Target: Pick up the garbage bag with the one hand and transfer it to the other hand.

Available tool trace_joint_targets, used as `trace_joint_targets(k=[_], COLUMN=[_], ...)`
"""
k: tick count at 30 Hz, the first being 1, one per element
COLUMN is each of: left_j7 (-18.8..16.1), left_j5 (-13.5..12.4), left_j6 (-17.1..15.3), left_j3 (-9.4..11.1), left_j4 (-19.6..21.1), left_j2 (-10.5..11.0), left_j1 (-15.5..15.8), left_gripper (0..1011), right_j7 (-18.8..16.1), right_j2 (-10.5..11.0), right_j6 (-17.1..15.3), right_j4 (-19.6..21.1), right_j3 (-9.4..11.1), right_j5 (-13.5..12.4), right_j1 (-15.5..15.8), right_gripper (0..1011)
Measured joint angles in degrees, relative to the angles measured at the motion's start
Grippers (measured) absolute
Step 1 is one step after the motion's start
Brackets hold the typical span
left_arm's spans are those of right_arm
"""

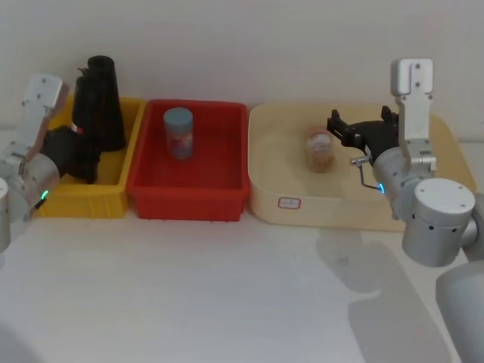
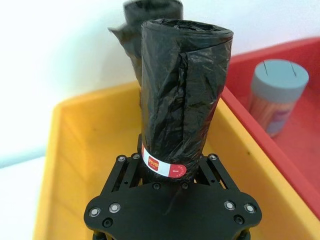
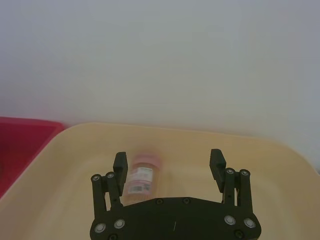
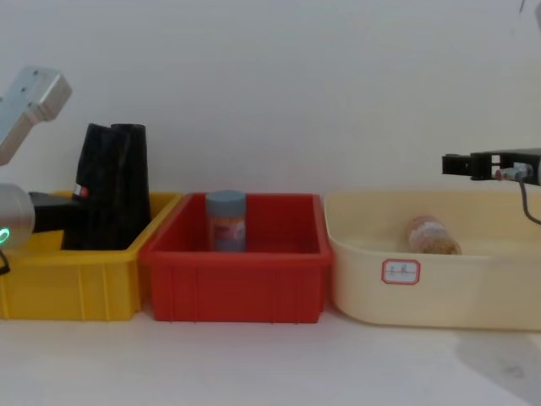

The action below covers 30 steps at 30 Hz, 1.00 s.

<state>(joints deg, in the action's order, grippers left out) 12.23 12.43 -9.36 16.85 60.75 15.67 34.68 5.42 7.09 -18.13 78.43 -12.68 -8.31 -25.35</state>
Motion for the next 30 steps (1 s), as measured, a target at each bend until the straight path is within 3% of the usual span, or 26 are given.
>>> trace_joint_targets(k=[9, 17, 23, 30], left_j7=[-4.82, -8.02, -7.48, -3.86], left_j5=[-1.50, -1.32, -0.29, 1.22], left_j6=[-0.57, -4.05, -5.99, -7.49], left_j3=[-1.40, -3.72, -4.57, -4.74], left_j4=[5.74, 15.43, 19.38, 21.74], left_j2=[-0.31, -0.31, 0.17, 1.17], left_j1=[-1.62, -4.02, -4.87, -5.02], left_gripper=[390, 390, 390, 390], right_j7=[0.59, 0.79, 0.90, 0.98], right_j2=[0.04, 0.07, 0.10, 0.10], right_j6=[-0.19, -0.25, -0.29, -0.33], right_j4=[-0.42, -0.63, -0.71, -0.76], right_j3=[0.89, 1.25, 1.39, 1.50], right_j5=[-0.17, -0.25, -0.29, -0.32], right_j1=[0.15, 0.20, 0.23, 0.26], right_gripper=[1000, 1001, 1000, 1000])
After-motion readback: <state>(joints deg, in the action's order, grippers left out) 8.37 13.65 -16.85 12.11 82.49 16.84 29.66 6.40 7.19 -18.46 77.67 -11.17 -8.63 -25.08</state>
